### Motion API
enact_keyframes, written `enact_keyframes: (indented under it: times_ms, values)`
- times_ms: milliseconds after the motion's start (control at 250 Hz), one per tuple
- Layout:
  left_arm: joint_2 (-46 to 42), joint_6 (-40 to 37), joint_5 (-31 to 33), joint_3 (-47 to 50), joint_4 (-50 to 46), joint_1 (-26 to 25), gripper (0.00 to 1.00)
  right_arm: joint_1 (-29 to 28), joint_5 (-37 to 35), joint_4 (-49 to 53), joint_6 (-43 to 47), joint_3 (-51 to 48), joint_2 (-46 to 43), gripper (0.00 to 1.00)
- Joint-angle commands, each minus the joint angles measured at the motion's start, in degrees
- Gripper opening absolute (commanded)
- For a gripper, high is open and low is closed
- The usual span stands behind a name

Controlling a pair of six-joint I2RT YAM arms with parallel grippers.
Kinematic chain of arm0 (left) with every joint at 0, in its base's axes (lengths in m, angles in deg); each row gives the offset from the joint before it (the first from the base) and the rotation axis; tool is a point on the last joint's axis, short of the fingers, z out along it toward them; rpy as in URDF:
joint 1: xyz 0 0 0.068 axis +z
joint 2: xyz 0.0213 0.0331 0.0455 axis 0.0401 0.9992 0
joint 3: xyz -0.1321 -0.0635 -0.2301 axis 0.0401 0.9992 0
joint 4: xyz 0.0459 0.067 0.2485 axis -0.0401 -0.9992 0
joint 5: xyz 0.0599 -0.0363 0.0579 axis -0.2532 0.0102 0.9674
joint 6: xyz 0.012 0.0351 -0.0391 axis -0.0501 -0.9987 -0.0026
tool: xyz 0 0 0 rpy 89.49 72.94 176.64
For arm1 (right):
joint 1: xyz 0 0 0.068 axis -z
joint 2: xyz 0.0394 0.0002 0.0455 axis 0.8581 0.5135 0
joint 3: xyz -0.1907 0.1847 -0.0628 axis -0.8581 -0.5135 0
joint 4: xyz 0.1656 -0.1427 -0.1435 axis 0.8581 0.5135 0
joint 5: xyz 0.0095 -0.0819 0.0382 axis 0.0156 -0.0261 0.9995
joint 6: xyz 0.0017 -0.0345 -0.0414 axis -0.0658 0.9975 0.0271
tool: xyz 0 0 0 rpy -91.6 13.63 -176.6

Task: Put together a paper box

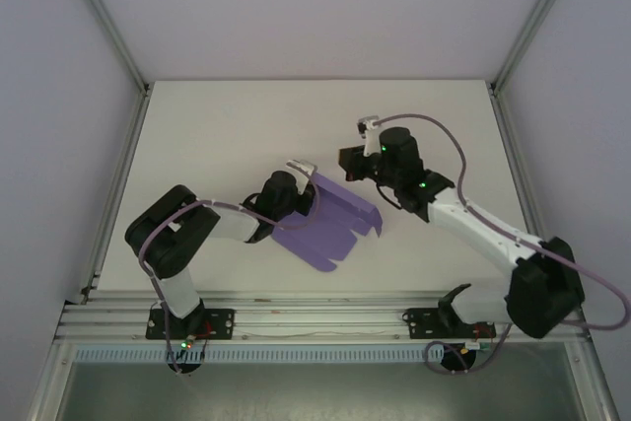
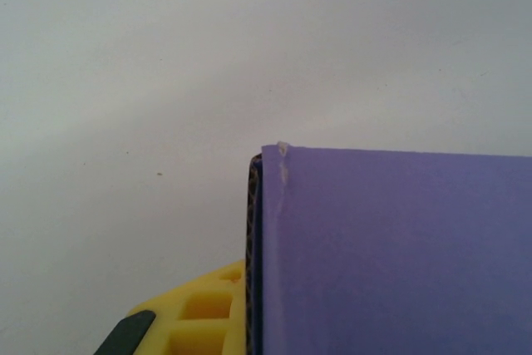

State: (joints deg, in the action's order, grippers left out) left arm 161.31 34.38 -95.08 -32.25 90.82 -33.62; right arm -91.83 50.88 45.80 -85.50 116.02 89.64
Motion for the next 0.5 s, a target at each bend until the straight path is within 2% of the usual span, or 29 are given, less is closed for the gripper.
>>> enact_keyframes:
  times_ms: [0, 244, 496]
  values:
    - [1.6, -1.6, 0.0, -0.7, -0.9, -0.7, 0.00, -0.1, 7.9, 6.5, -1.9, 2.1, 4.8, 0.01]
    - [1.8, -2.2, 0.5, -0.8, -1.7, -1.3, 0.00, -0.1, 14.6, 1.5, -3.4, 2.1, 13.6, 0.00]
    - [1.9, -1.9, 1.0, -0.4, -2.0, -1.5, 0.02, -0.1, 12.0, 7.2, 0.8, 4.1, 21.3, 0.00]
